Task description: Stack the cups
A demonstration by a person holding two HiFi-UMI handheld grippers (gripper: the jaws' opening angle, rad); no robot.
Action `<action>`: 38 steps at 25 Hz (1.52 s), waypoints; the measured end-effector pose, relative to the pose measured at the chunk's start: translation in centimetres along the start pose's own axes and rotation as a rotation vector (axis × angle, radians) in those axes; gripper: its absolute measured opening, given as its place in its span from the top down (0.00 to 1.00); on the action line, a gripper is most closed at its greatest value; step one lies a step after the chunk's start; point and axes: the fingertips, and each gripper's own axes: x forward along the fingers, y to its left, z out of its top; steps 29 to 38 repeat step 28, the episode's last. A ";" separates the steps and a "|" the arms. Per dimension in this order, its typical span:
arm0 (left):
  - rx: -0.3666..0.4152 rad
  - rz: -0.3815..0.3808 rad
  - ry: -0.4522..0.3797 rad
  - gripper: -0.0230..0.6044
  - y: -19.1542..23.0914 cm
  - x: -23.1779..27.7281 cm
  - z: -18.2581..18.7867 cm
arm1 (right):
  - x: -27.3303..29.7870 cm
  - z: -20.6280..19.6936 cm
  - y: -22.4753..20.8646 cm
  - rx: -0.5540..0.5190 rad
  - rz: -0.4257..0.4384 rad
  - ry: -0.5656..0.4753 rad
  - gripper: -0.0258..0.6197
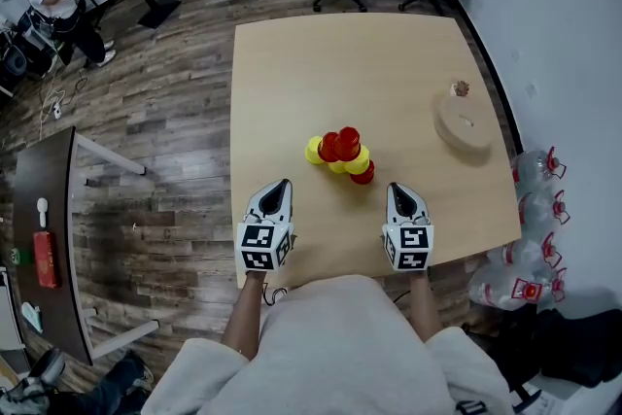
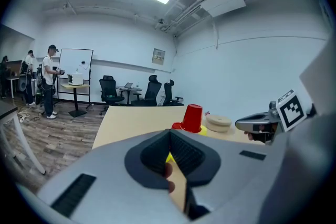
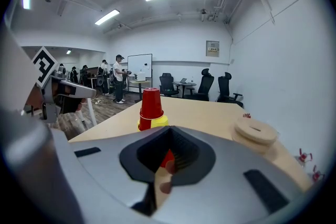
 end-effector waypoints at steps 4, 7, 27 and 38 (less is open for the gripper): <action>-0.003 0.001 0.004 0.95 0.0 0.0 -0.2 | 0.0 -0.1 0.0 0.004 0.004 0.005 0.96; -0.005 0.002 0.001 0.95 0.0 0.0 -0.2 | 0.0 -0.2 0.0 0.005 0.001 0.008 0.96; -0.007 0.005 0.004 0.95 0.0 -0.1 -0.6 | 0.1 -0.2 0.2 -0.011 0.002 0.016 0.96; -0.007 0.005 0.005 0.95 0.0 -0.1 -0.6 | 0.1 -0.3 0.1 -0.012 0.002 0.017 0.96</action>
